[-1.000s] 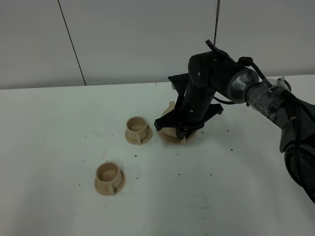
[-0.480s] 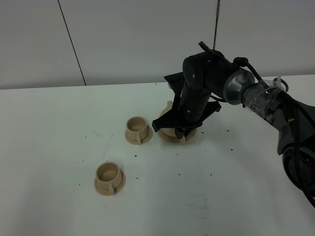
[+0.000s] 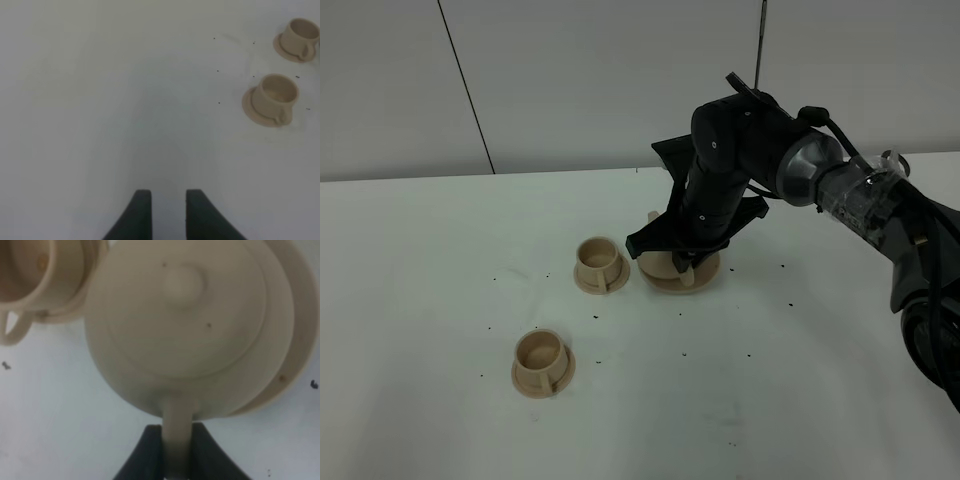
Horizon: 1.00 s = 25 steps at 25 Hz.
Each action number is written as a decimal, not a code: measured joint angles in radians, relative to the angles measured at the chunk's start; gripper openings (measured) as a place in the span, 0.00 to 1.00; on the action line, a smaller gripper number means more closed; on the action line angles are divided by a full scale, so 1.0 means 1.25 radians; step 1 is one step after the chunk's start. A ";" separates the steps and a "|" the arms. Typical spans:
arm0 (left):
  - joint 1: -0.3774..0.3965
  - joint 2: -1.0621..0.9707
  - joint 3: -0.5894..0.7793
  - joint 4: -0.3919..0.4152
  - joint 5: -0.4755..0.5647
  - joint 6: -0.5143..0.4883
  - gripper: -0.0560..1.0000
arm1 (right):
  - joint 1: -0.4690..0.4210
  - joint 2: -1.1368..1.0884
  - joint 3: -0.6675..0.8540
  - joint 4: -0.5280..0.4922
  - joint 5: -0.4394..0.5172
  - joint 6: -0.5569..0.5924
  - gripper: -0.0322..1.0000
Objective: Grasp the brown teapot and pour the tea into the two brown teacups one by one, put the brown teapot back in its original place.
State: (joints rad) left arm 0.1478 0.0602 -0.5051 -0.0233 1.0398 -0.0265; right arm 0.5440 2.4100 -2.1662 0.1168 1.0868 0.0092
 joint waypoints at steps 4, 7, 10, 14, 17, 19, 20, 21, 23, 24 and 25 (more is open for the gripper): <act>0.000 0.000 0.000 0.000 0.000 0.000 0.28 | 0.000 0.000 0.000 0.001 0.000 0.001 0.12; 0.000 0.000 0.000 0.000 0.000 0.000 0.28 | 0.000 0.001 0.000 0.001 0.002 0.001 0.12; 0.000 0.000 0.000 0.000 0.000 0.000 0.28 | 0.000 0.003 0.000 0.001 0.003 0.001 0.12; 0.000 0.000 0.000 0.000 0.000 0.000 0.28 | 0.000 0.004 0.000 0.001 0.006 0.002 0.12; 0.000 0.000 0.000 0.000 0.000 0.000 0.28 | 0.000 0.004 0.000 0.001 0.006 0.002 0.12; 0.000 0.000 0.000 0.000 0.000 0.000 0.28 | 0.000 0.004 0.000 0.001 0.006 0.002 0.12; 0.000 0.000 0.000 0.000 0.000 0.000 0.28 | 0.000 0.004 0.000 0.001 0.007 0.002 0.12; 0.000 0.000 0.000 0.000 0.000 0.000 0.28 | 0.000 0.004 0.000 0.001 0.007 0.003 0.12; 0.000 0.000 0.000 0.000 0.000 0.000 0.28 | 0.000 0.004 0.000 0.001 0.007 0.006 0.12; 0.000 0.000 0.000 0.000 0.000 0.000 0.28 | 0.000 0.004 0.000 0.001 0.008 0.006 0.12; 0.000 0.000 0.000 0.000 0.000 0.000 0.28 | 0.000 0.004 0.000 0.001 0.009 0.006 0.12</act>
State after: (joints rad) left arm 0.1478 0.0602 -0.5051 -0.0233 1.0398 -0.0265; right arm 0.5440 2.4157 -2.1662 0.1179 1.0977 0.0170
